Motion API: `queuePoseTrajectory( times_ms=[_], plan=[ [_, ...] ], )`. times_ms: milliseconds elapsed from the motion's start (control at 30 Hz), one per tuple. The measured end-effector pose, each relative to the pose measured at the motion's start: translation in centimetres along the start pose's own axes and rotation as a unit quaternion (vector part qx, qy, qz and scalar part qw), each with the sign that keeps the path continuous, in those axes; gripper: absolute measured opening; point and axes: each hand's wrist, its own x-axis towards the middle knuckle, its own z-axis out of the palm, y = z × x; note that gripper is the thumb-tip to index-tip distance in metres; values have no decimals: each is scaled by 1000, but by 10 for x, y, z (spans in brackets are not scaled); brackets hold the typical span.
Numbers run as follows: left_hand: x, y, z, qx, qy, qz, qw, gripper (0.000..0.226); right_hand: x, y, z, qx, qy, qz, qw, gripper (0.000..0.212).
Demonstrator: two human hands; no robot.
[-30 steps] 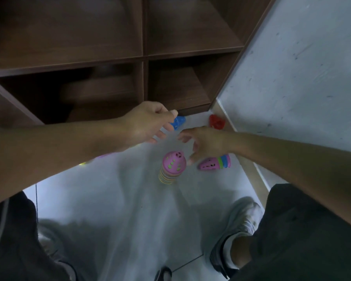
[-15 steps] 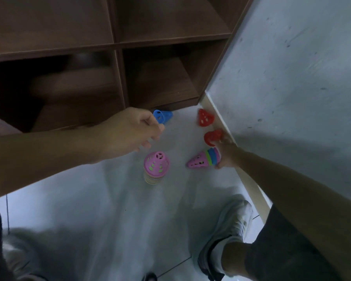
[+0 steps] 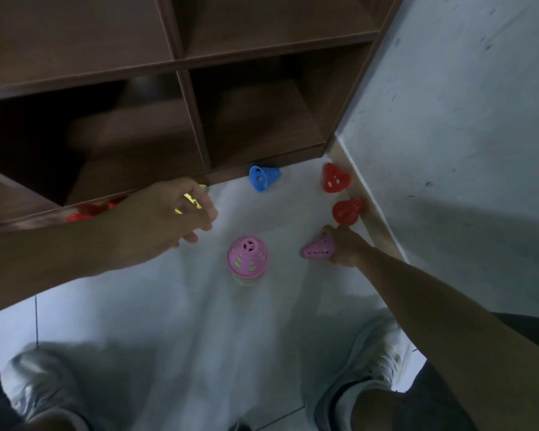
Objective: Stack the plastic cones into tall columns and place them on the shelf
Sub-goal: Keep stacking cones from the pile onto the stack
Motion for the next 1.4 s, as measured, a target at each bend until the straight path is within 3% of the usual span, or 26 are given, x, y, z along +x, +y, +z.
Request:
queuePoseTrajectory(
  times_ms=[67,200,300,500,667,833,1000,1133,1267,1400],
  plan=[
    [0,-3,-3,3,2,-1,1000,2,0,-2,1,3,10,-11,1000,66],
    [4,-17,-13,16,24,-15,999,6,3,-16,-8,42,22,-18,999,73],
    [10,-39,-21,16,65,-28,997,6,7,-39,-19,128,56,-39,989,69],
    [20,-93,-27,156,143,-51,976,16,-12,-107,-49,417,93,-108,898,61],
    [41,-127,-27,178,175,-96,964,12,-62,-144,-82,509,84,-158,842,52],
    [79,-166,-26,208,171,-85,959,33,-106,-164,-81,523,58,-181,831,69],
    [101,-158,-7,311,169,-45,934,64,-135,-167,-54,550,95,-187,808,70],
    [124,-153,4,345,143,-35,927,75,-139,-159,-31,538,105,-191,814,80],
    [146,-155,13,326,127,-50,936,77,-136,-149,-20,530,91,-197,820,70],
    [161,-161,17,300,132,-61,943,78,-129,-146,-13,487,69,-196,848,69]
  ],
)
